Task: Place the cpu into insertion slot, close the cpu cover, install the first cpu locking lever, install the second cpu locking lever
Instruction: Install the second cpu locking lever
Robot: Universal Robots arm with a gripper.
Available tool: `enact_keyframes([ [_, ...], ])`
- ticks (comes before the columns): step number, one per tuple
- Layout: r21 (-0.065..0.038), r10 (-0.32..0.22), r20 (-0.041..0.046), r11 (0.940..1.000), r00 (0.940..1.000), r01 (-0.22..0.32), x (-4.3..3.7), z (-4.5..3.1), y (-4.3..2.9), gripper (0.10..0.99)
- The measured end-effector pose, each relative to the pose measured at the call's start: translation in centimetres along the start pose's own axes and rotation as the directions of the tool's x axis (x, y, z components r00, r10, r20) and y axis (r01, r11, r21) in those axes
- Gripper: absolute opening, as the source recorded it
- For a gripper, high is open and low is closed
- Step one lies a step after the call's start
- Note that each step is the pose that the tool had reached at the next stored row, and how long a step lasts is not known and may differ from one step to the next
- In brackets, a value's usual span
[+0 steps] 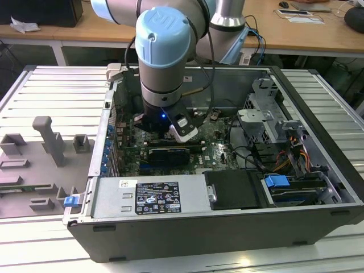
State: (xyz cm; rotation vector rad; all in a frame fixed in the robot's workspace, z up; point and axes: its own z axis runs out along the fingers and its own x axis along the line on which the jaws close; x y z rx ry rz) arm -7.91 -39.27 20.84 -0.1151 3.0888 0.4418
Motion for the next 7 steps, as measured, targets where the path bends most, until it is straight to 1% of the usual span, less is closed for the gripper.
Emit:
enact_keyframes([
  [1, 0.0, 0.0, 0.0, 1.0, 1.0, 0.0, -0.01, -0.49, 0.14, 0.106],
  [6, 0.0, 0.0, 0.0002, 1.0, 1.0, 0.0, -0.04, -1.13, 0.33, 0.106],
  [7, 0.0, 0.0, 0.0001, 1.0, 1.0, 0.0, -0.04, -1.13, 0.33, 0.106],
])
